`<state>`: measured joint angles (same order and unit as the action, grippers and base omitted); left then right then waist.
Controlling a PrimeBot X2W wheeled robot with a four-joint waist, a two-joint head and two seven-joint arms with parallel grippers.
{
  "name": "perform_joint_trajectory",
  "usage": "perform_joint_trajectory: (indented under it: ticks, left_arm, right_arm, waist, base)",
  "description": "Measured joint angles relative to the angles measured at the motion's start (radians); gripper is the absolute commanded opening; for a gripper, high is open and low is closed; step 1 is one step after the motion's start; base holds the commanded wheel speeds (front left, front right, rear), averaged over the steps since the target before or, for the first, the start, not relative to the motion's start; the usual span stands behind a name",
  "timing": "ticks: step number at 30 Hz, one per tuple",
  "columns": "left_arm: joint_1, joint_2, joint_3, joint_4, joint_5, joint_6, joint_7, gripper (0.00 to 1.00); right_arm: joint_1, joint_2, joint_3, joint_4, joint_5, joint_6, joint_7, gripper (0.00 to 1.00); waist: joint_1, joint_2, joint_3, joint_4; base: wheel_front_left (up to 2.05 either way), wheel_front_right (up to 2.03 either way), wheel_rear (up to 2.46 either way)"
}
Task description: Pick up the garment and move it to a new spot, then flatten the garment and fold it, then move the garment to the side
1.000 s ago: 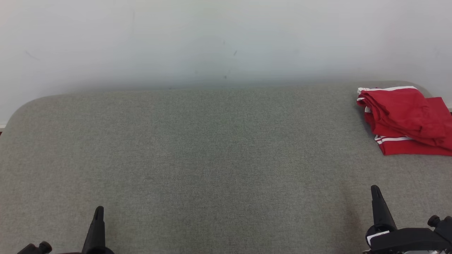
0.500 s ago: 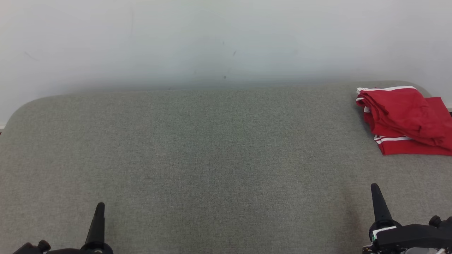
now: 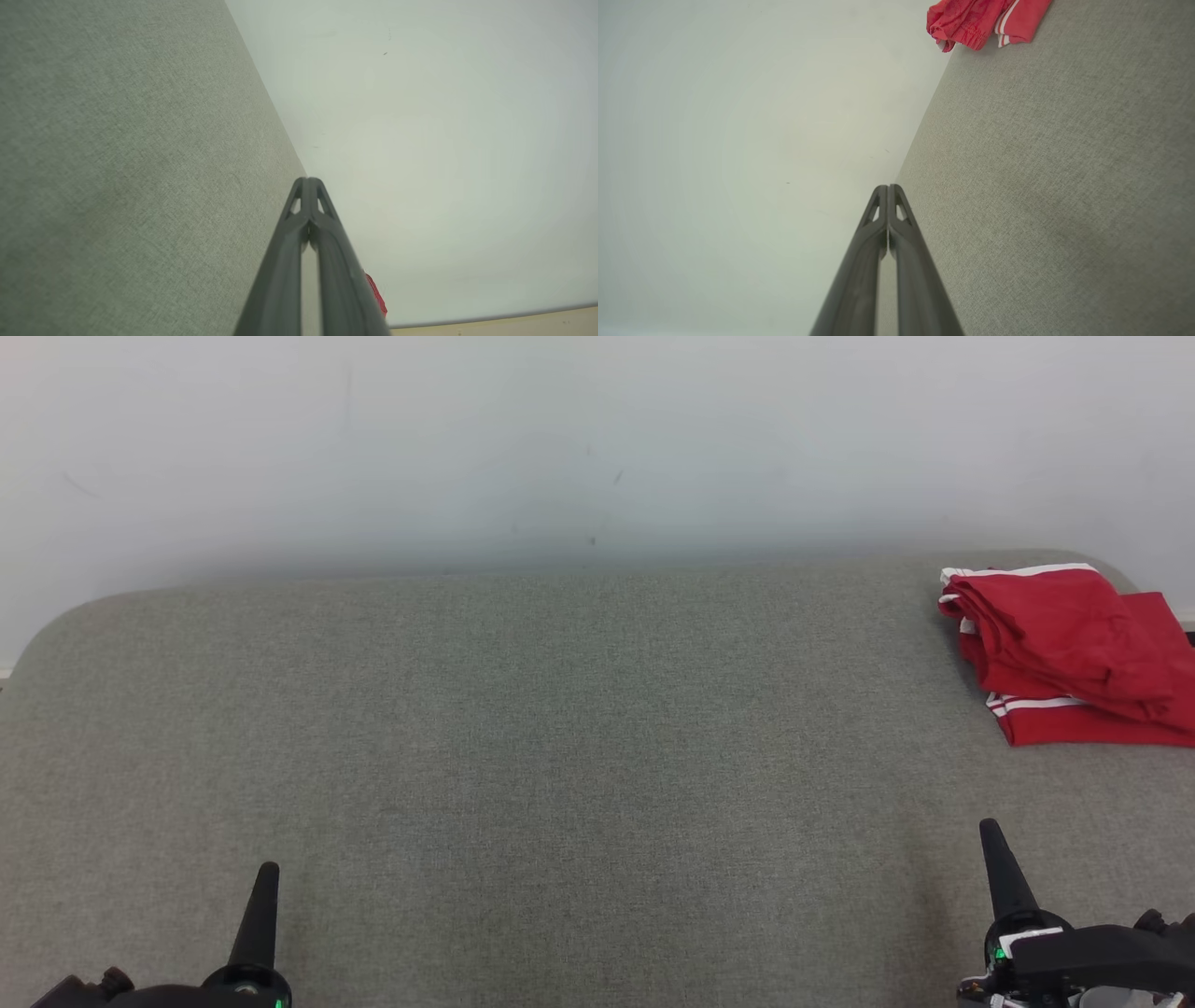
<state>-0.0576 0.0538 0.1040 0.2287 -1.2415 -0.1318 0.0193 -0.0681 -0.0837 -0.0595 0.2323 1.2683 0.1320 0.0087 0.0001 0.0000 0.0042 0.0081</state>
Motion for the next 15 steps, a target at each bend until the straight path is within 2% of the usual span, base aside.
perform_joint_trajectory:
  ticks: [15]
  left_arm:
    - [-0.019,-0.001,0.003,0.008,-0.130,0.000,0.035,0.00]
  right_arm:
    - [-0.015,0.007,-0.014,0.006,0.126,0.000,0.032,0.00]
  waist:
    - [0.0000,0.0000,-0.001,-0.003]
  base:
    - [0.00,0.00,0.00]
